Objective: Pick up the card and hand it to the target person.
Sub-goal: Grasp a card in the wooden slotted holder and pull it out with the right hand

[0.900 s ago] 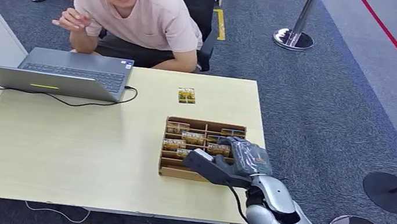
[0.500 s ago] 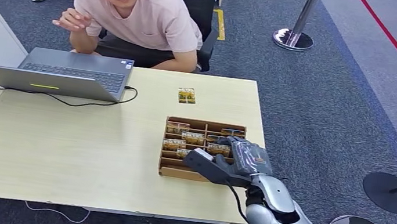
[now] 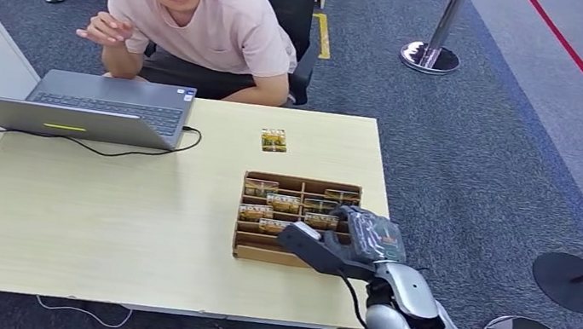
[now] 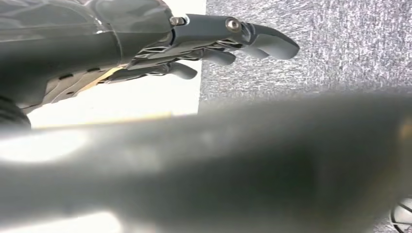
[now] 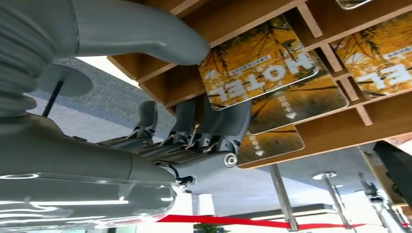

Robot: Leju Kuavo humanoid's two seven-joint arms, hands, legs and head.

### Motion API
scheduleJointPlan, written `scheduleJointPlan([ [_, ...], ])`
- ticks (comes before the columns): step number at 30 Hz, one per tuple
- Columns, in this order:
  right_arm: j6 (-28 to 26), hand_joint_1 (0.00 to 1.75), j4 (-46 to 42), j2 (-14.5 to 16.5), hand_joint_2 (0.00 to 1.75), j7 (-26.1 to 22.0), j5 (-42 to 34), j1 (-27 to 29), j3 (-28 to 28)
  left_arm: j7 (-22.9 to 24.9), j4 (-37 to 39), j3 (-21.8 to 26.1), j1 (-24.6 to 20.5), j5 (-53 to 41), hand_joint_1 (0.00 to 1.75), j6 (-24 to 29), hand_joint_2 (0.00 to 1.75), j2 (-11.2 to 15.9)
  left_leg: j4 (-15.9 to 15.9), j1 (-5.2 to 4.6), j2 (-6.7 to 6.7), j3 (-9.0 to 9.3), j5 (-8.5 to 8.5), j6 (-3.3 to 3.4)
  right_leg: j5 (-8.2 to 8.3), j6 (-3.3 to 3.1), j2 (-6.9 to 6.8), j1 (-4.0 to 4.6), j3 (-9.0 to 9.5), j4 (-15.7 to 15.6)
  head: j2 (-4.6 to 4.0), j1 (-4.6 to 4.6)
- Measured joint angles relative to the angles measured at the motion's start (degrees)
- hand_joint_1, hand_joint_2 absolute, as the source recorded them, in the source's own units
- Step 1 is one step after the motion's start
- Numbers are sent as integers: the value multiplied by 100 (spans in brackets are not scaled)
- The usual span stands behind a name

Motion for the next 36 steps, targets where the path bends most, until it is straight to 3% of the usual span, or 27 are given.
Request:
scheduleJointPlan([
  [36,73,96,333,-1,175,-160,-99,-380,149,-28,0,0,29,-1,0,-11,175,-9,0,-2,0,-3,7,4,13,5,0,-2,-1,0,0,-1],
])
